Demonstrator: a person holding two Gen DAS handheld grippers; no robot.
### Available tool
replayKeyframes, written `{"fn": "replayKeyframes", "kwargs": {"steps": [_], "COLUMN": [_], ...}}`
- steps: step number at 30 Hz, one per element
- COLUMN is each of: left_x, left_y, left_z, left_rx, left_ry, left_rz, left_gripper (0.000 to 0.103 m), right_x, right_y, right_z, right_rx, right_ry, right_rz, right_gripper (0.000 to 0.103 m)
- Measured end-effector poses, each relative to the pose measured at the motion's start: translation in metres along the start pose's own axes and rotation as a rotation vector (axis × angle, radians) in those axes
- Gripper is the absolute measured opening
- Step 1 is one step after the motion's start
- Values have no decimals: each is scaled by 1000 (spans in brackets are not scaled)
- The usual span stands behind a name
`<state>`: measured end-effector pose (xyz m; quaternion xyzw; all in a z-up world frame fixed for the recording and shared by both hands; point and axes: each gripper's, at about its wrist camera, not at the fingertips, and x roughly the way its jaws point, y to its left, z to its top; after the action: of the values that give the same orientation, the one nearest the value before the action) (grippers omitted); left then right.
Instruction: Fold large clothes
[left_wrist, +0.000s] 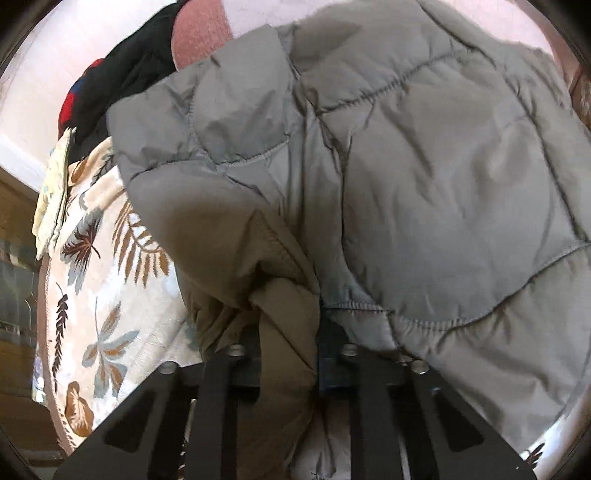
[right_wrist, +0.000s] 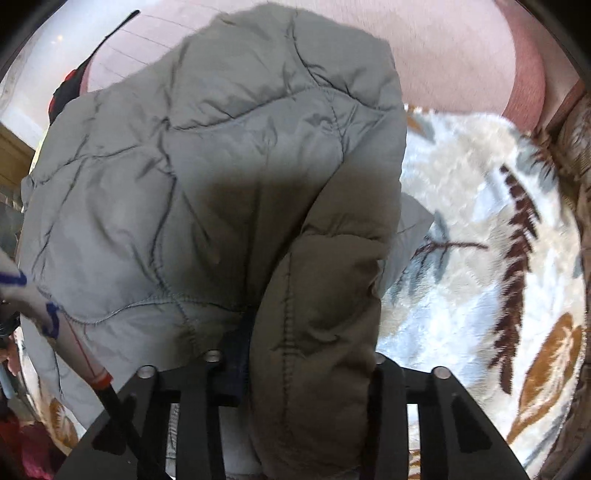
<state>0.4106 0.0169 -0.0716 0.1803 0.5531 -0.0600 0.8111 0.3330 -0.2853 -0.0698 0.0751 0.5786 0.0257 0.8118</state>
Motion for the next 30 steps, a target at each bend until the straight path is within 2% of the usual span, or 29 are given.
{"fn": "replayKeyframes", "kwargs": {"steps": [3, 7, 13, 15, 17, 20, 21, 28, 30], "left_x": [-15, -39, -36, -25, -14, -2, 2, 39, 45], "left_y": [17, 33, 52, 55, 52, 51, 52, 82, 89], "left_z": [1, -2, -2, -4, -5, -5, -5, -5, -3], "left_rx": [-74, -84, -122, -114, -95, -86, -96, -221, -233], "left_ry": [-29, -58, -22, -11, -1, -20, -25, 50, 70], "left_rz": [-70, -109, -169, -149, -125, -89, -92, -319, -356], "left_gripper": [10, 9, 11, 16, 31, 48, 50, 62, 66], "right_x": [-12, -28, -43, -42, -38, -36, -33, -24, -23], "right_y": [5, 4, 10, 9, 7, 4, 2, 6, 7], "right_z": [-9, -19, -26, -25, -18, -12, -9, 7, 9], "right_rx": [5, 12, 1, 3, 3, -8, -11, -20, -22], "right_ry": [-45, -83, -79, -72, -66, -57, -54, -36, -33], "right_rz": [-5, -1, -10, -7, -6, -11, -13, -14, -16], "right_gripper": [32, 30, 30, 30, 30, 30, 30, 31, 31]}}
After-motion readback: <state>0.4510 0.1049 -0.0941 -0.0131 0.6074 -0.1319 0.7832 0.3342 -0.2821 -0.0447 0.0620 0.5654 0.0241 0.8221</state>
